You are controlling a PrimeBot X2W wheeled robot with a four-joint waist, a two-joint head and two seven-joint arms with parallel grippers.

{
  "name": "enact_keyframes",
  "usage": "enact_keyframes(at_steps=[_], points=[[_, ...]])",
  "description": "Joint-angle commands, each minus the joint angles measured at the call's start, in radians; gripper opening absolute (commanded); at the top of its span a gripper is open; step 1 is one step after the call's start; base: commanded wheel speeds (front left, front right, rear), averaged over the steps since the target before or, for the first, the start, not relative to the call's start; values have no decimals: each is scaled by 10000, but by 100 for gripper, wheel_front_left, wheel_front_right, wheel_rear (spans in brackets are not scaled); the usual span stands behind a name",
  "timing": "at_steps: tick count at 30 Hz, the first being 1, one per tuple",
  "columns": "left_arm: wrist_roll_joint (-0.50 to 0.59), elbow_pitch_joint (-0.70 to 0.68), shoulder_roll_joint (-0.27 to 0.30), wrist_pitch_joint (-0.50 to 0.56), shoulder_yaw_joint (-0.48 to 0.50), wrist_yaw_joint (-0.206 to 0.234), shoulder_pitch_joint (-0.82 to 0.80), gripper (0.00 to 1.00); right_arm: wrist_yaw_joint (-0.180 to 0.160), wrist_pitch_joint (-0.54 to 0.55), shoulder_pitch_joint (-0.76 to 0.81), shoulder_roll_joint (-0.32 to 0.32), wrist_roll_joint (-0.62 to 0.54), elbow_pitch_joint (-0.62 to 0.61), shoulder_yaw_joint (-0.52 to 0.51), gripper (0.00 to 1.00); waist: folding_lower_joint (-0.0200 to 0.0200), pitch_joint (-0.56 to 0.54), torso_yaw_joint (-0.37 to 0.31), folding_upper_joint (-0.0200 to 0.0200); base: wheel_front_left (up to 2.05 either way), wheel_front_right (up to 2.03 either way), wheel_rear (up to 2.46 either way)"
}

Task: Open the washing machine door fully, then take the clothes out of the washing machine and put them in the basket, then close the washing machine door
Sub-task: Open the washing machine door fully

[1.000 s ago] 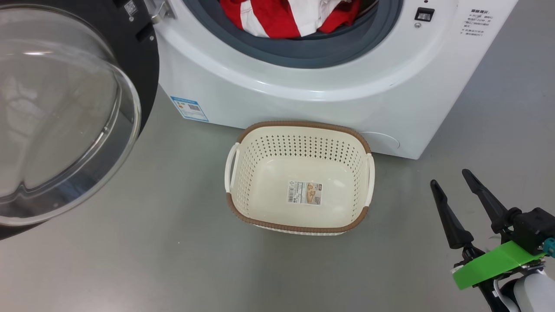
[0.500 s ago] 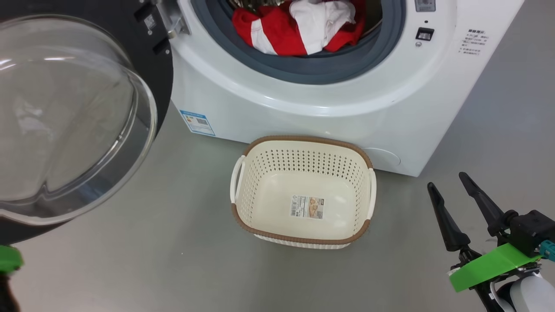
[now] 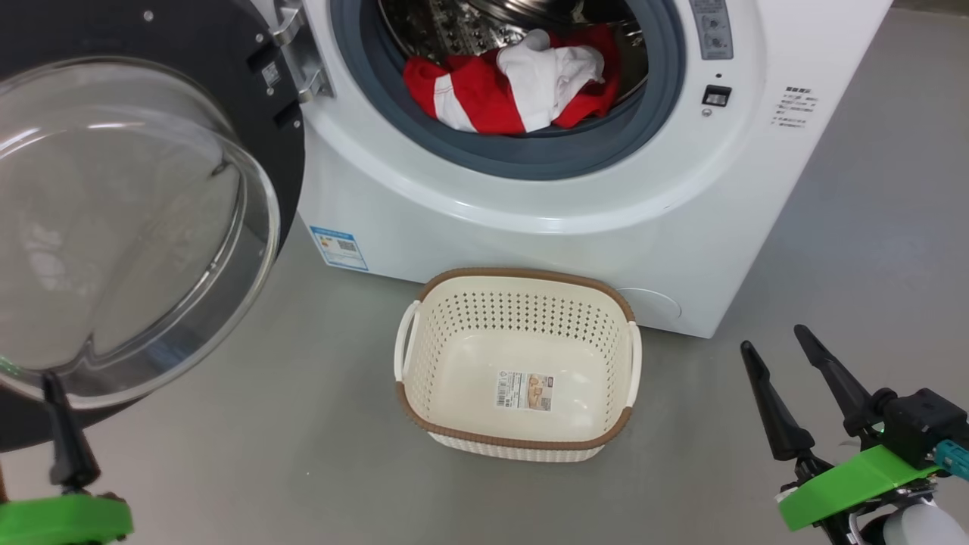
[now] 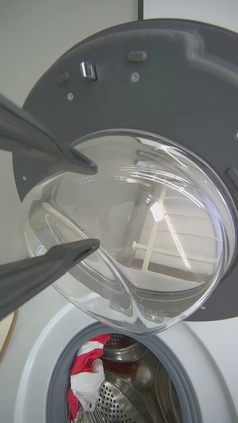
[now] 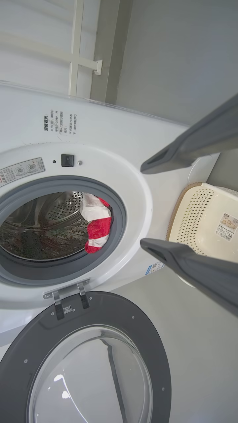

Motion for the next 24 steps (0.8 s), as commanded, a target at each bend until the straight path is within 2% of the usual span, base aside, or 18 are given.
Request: enact_keyframes(at_steps=[1,10,24], points=[[-94,-559,251,-53,23,-30,262,100,16,-120,133,-85,-4,-220,28,100,-1,-123,-159,-1,0,0,0],[-422,-1417,59,-53,-1051,-31,964,100,16,-120,186,-52,-56,-298,-329,100,-1,-103,-638,-1,0,0,0],[-623,-2119,195,-53,-2769,-32,1402,100,16,-120,295,138,-53,-328,-635,100,-1,-151,-1998,-1,0,0,0]])
